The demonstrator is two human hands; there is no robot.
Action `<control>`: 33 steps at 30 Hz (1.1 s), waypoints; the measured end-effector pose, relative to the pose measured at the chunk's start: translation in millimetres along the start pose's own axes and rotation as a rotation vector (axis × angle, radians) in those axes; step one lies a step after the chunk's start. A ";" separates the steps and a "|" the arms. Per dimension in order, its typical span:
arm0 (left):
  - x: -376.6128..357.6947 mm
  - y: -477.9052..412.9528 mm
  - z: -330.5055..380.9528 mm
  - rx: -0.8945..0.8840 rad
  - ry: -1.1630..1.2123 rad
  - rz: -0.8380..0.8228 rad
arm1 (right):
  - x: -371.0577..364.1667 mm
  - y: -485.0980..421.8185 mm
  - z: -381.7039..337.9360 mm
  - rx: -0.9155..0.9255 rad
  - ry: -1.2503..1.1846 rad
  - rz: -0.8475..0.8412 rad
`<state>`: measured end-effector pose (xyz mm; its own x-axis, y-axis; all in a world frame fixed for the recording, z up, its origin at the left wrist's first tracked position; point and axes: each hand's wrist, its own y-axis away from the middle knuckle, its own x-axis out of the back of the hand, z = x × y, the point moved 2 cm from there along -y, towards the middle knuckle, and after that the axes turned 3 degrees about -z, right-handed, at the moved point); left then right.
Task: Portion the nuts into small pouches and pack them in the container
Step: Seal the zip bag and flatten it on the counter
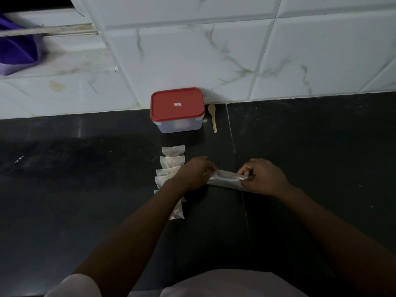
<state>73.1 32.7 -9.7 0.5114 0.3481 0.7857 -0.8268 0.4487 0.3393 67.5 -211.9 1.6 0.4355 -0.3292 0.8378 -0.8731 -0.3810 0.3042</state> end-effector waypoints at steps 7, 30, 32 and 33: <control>-3.8 4.9 18.1 -0.180 -0.180 0.231 | -27.8 38.7 -19.7 0.040 0.149 0.108; -92.0 27.4 11.8 -0.166 -0.390 0.146 | -106.3 58.7 -23.6 -0.053 0.173 0.106; -93.9 25.2 10.0 -0.166 -0.390 0.139 | -107.0 58.3 -22.9 -0.050 0.165 0.110; -95.0 24.7 9.8 -0.163 -0.387 0.128 | -107.6 58.6 -22.3 -0.049 0.160 0.112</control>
<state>1.8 2.7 -70.9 0.2562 0.0893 0.9625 -0.8141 0.5568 0.1650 -35.4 -179.5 -60.6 0.2982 -0.2243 0.9278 -0.9254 -0.3063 0.2233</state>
